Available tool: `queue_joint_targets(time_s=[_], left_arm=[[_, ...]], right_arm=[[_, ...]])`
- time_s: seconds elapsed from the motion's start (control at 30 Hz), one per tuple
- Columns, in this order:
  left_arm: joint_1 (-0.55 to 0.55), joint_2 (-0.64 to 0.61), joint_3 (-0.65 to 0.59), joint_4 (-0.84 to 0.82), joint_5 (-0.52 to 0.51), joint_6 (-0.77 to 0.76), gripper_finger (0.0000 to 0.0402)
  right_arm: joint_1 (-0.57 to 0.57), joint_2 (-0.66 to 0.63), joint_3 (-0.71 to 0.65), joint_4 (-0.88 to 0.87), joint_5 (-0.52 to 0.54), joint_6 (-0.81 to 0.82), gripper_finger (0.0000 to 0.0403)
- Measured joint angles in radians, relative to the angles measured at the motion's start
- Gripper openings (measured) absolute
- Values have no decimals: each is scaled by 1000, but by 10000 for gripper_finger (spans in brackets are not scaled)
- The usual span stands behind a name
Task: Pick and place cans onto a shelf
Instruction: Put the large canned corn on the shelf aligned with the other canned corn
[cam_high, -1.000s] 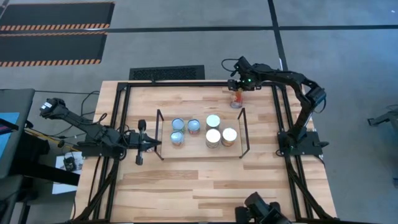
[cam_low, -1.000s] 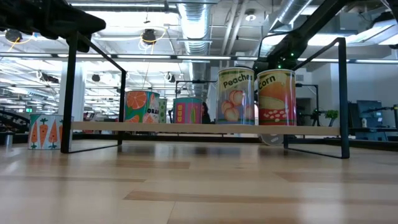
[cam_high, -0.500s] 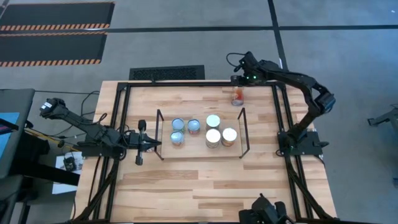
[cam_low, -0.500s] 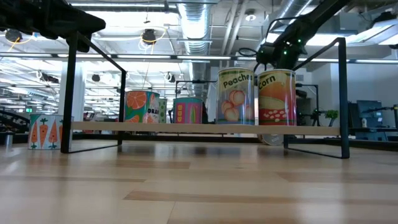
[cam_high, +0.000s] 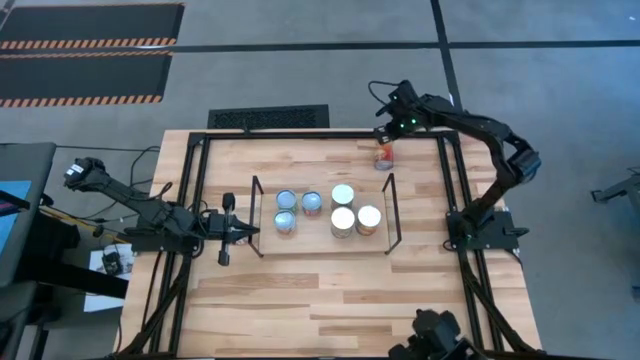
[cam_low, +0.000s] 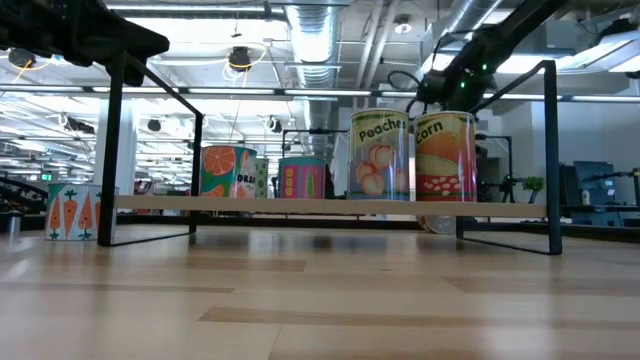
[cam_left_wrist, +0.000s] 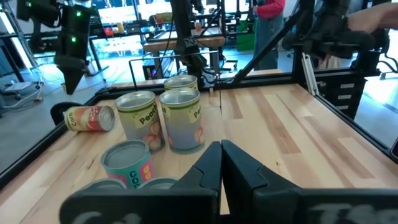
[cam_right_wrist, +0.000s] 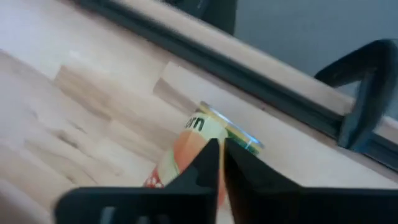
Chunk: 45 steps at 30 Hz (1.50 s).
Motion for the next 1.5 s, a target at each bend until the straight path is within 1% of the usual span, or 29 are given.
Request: queue_joint_targets(time_s=[0.07, 0.1, 0.13, 0.2, 0.3, 0.37, 0.47, 0.6, 0.7, 0.77, 0.9, 1.13, 1.3, 1.5], left_arm=[[0, 0, 0, 0, 0, 1, 0], [1, 0, 0, 0, -1, 2, 0], [1, 0, 0, 0, -6, 2, 0], [1, 0, 0, 0, -17, 2, 0], [1, 0, 0, 0, -21, 14, 0], [1, 0, 0, 0, -21, 17, 0], [1, 0, 0, 1, -26, 25, 0], [1, 0, 0, 1, -26, 40, 0], [1, 0, 0, 1, -26, 44, 0], [1, 0, 0, 1, -26, 44, 0], [1, 0, 0, -1, -26, 44, 0], [1, 0, 0, -16, -24, 51, 0], [1, 0, 0, -22, -24, 51, 0], [1, 0, 0, -28, 0, 51, 0]], right_arm=[[-29, 14, -3, 0, -45, -54, 17], [-41, 18, -3, 7, -55, -79, 11], [-46, 22, 0, 22, -58, -104, 9], [-60, 24, -1, 28, -95, -149, 21], [-89, 23, -1, 61, -159, -187, 57], [-105, 33, 0, 64, -170, -231, 87], [-126, 63, -1, 79, -206, -294, 136], [-147, 119, 1, 124, -290, -352, 194], [-158, 167, 28, 130, -361, -394, 220], [-164, 187, 52, 119, -380, -426, 226], [-163, 225, 97, 58, -402, -484, 220], [-164, 279, 146, -77, -421, -564, 183], [-171, 286, 166, -143, -422, -585, 148], [-187, 267, 167, -211, -425, -592, 93]])
